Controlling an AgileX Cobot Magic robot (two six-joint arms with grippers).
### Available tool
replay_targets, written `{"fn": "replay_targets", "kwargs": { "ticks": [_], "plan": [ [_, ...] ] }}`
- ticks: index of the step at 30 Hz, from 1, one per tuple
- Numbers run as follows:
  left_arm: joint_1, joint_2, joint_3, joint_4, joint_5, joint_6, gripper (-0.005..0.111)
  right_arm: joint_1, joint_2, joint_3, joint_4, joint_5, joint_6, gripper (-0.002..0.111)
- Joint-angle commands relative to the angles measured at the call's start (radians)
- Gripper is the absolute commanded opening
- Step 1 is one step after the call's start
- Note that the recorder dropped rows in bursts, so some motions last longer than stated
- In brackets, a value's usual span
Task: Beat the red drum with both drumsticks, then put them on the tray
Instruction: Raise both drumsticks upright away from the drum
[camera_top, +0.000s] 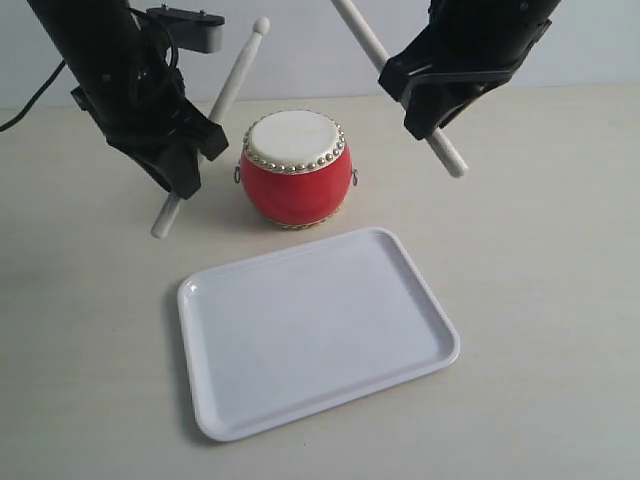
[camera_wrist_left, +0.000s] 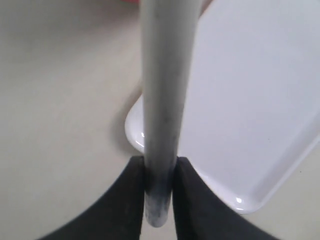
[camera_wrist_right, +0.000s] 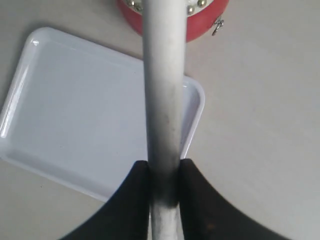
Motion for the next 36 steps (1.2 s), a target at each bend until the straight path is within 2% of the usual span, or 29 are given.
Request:
{"fn": "replay_targets", "kwargs": {
  "ticks": [1,12,15,19,25,31,36],
  "plan": [
    [-0.004,0.005,0.051,-0.013,-0.031,0.041,0.0,0.001,-0.07,-0.003,-0.001,-0.003,-0.006,0.0],
    [-0.004,0.231,0.07,-0.028,-0.038,0.05,0.0,0.001,-0.151,-0.003,-0.001,-0.007,-0.006,0.0],
    [-0.004,0.239,0.067,-0.024,-0.017,0.047,0.0,0.001,-0.153,-0.003,-0.001,-0.007,-0.006,0.0],
    [-0.004,0.113,0.065,-0.024,-0.003,0.047,0.0,0.001,-0.148,-0.003,-0.001,-0.01,-0.006,0.0],
    [-0.004,-0.11,0.075,-0.041,-0.075,0.047,0.0,0.001,-0.147,-0.003,-0.001,-0.003,0.013,0.0],
    [-0.002,-0.255,0.216,-0.025,-0.186,0.073,0.0,0.001,-0.147,0.006,-0.001,0.04,0.036,0.0],
    [-0.002,-0.338,0.293,-0.025,-0.256,0.082,0.0,0.001,-0.147,0.093,-0.001,0.028,0.036,0.0]
  ]
}}
